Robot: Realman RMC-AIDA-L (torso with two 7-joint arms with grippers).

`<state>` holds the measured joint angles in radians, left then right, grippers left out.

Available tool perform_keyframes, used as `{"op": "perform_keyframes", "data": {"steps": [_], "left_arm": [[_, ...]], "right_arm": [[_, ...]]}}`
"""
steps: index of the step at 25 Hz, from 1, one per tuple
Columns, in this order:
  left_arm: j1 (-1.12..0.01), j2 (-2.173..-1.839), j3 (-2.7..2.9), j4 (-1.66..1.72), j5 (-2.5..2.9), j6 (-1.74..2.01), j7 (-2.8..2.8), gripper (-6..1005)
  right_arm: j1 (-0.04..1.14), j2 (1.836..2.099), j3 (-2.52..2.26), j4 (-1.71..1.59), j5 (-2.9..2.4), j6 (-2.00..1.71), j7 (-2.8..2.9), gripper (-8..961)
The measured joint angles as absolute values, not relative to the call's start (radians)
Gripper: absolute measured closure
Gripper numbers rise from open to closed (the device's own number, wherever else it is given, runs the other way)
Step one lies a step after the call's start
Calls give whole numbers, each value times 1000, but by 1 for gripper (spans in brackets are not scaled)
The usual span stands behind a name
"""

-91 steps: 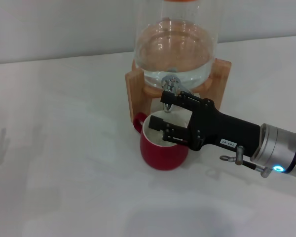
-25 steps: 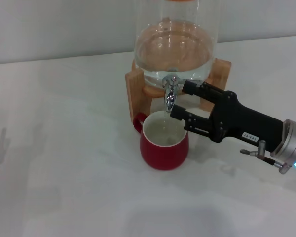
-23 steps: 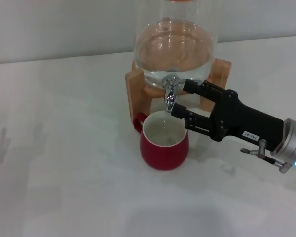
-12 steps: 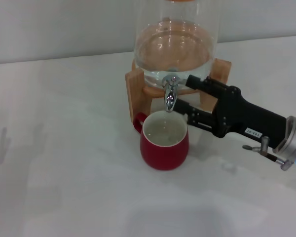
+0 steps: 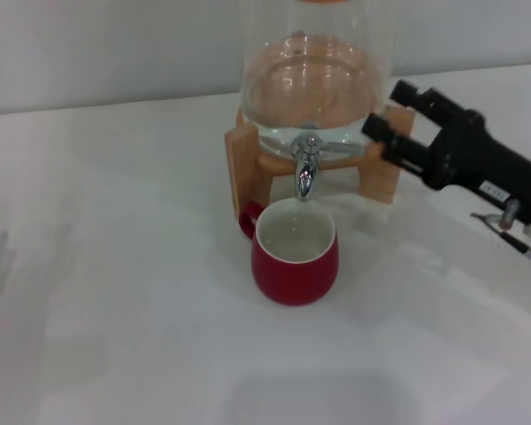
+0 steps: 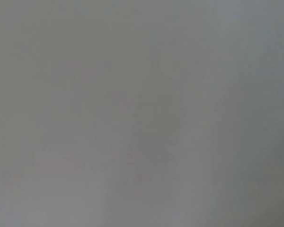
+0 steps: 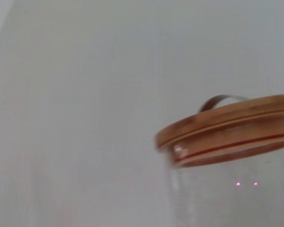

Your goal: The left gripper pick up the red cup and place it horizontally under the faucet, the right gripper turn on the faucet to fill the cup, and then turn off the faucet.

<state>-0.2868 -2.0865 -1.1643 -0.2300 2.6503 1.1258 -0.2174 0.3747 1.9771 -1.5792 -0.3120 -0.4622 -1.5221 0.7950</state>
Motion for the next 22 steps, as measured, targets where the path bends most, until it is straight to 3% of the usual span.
{"op": "perform_keyframes", "data": {"steps": [10, 17, 22], "left_arm": [[-287, -2085, -1170, -228, 2646, 1126, -218, 133], [-288, -2085, -1175, -229, 2644, 1128, -218, 133], [-285, -2085, -1177, -229, 2618, 1133, -216, 133]], "right_arm": [[362, 1970, -1498, -315, -460, -1452, 789, 180], [372, 1998, -1385, -320, -463, -1345, 724, 179], [376, 2001, -1290, -320, -459, -1321, 684, 179]]}}
